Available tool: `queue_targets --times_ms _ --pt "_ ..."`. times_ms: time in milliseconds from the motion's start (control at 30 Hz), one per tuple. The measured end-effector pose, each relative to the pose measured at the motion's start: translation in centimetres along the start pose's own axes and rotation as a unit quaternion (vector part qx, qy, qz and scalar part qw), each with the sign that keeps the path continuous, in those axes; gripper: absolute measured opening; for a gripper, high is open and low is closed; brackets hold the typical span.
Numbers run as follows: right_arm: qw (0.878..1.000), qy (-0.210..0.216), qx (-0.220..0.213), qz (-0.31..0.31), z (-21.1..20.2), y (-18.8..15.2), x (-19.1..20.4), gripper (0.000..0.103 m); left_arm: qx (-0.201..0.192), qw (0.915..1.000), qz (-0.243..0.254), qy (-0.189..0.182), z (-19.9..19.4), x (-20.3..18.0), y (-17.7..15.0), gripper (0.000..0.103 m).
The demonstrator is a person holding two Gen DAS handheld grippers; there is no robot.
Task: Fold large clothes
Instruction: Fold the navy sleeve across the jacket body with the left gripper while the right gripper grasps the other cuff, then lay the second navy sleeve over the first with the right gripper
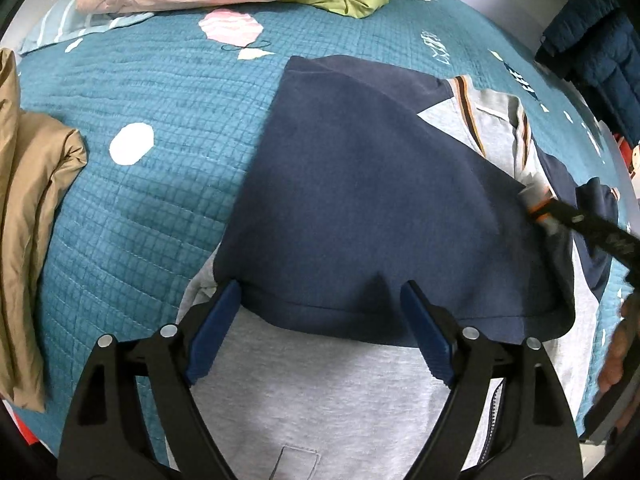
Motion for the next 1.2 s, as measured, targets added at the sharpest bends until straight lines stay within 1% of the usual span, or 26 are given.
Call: queue_targets --times_ms 33,67,100,133,167,267,300,367,400,467,533,567,600,633,667,700,767,800,833,900,967,1000,1067,1133,1167,1200 --pt "0.999 0.023 -0.016 0.021 -0.9 0.4 -0.8 0.004 0.000 1.0000 0.000 0.001 0.0 -0.1 0.0 0.083" --pt "0.998 0.036 -0.031 0.037 -1.9 0.6 -1.5 0.004 -0.001 1.0000 0.001 0.003 -0.3 -0.2 0.0 0.083" --pt "0.994 0.059 -0.057 0.066 -3.7 0.7 -3.1 0.004 -0.001 1.0000 -0.002 0.003 -0.4 -0.3 0.2 0.083" --pt "0.991 0.077 -0.071 0.089 -4.7 0.6 -4.2 0.005 -0.003 1.0000 -0.008 0.001 -0.6 -0.2 0.4 0.083" --pt "0.984 0.095 -0.086 0.122 -5.9 0.2 -6.1 0.005 -0.010 0.9997 -0.020 -0.003 -1.2 -0.1 0.5 0.083" --pt "0.969 0.106 -0.095 0.201 -6.7 -2.1 -11.2 0.005 -0.028 0.9991 -0.029 0.015 -2.4 0.0 1.1 0.083" --pt "0.966 0.107 -0.090 0.218 -6.3 -2.7 -12.4 0.005 -0.036 0.9987 -0.030 0.019 -2.8 -0.1 1.3 0.083" --pt "0.956 0.100 -0.070 0.266 -5.1 -5.1 -15.7 0.004 -0.058 0.9975 -0.031 0.024 -4.1 -0.4 1.7 0.083" --pt "0.948 0.118 -0.073 0.286 -5.1 -5.9 -16.6 0.000 -0.071 0.9966 -0.032 0.026 -4.8 -0.7 1.9 0.083" --pt "0.943 0.134 -0.087 0.293 -5.7 -5.7 -16.8 0.000 -0.090 0.9953 -0.024 0.028 -5.7 -1.4 2.3 0.083" --pt "0.941 0.169 -0.117 0.268 -7.7 -3.7 -15.4 0.000 -0.097 0.9946 -0.018 0.033 -6.0 -2.0 2.6 0.083" --pt "0.939 0.194 -0.138 0.248 -9.1 -2.2 -14.0 0.000 -0.097 0.9946 -0.019 0.032 -6.0 -2.2 2.8 0.083" --pt "0.938 0.207 -0.155 0.230 -10.6 -0.7 -12.8 0.000 -0.095 0.9949 -0.023 0.027 -5.9 -2.3 2.9 0.083" --pt "0.942 0.198 -0.159 0.221 -11.4 0.1 -12.2 0.000 -0.091 0.9951 -0.028 0.028 -5.8 -2.3 3.0 0.083" --pt "0.950 0.172 -0.147 0.213 -11.9 1.2 -11.5 0.001 -0.089 0.9952 -0.030 0.028 -5.6 -2.3 3.1 0.083" --pt "0.958 0.142 -0.124 0.215 -11.7 1.7 -11.4 0.005 -0.087 0.9953 -0.032 0.027 -5.5 -2.3 3.0 0.083" --pt "0.964 0.084 -0.087 0.238 -10.8 1.2 -12.4 0.020 -0.078 0.9960 -0.035 0.027 -5.2 -2.2 2.7 0.083" --pt "0.965 0.064 -0.076 0.243 -10.5 0.7 -12.9 0.038 -0.076 0.9961 -0.035 0.028 -5.0 -2.2 2.6 0.083" --pt "0.965 0.044 -0.062 0.252 -9.9 -0.4 -13.8 0.048 -0.074 0.9963 -0.035 0.028 -4.8 -2.1 2.3 0.083" --pt "0.959 0.045 -0.031 0.277 -8.6 -2.6 -15.7 0.048 -0.069 0.9967 -0.035 0.026 -4.4 -2.1 2.0 0.083" --pt "0.948 0.059 -0.003 0.312 -6.9 -4.7 -17.0 0.048 -0.061 0.9973 -0.036 0.022 -4.0 -2.2 1.6 0.083" --pt "0.946 0.051 0.005 0.320 -6.4 -5.3 -17.3 0.048 -0.059 0.9974 -0.035 0.021 -3.9 -2.2 1.5 0.083" --pt "0.941 0.056 0.020 0.332 -5.3 -6.3 -17.9 0.046 -0.057 0.9976 -0.032 0.020 -3.8 -2.3 1.4 0.083" --pt "0.941 0.052 0.028 0.334 -5.2 -6.3 -17.8 0.046 -0.058 0.9976 -0.031 0.018 -3.9 -2.3 1.5 0.083" --pt "0.943 0.053 0.035 0.327 -4.9 -6.2 -17.5 0.040 -0.058 0.9977 -0.031 0.018 -3.9 -2.3 1.6 0.083" --pt "0.944 0.066 0.034 0.321 -4.9 -6.1 -17.2 0.018 -0.059 0.9976 -0.032 0.018 -3.9 -2.3 1.6 0.083"
Point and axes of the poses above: each gripper's, at about its wrist camera, not at the fingertips, and z roughly the way its jaws point, x to its left, y to its top, the point moved 3 cm from there along z, roughly the way its jaws point, and after that the axes turned 5 degrees about z, right-handed, at the moved point
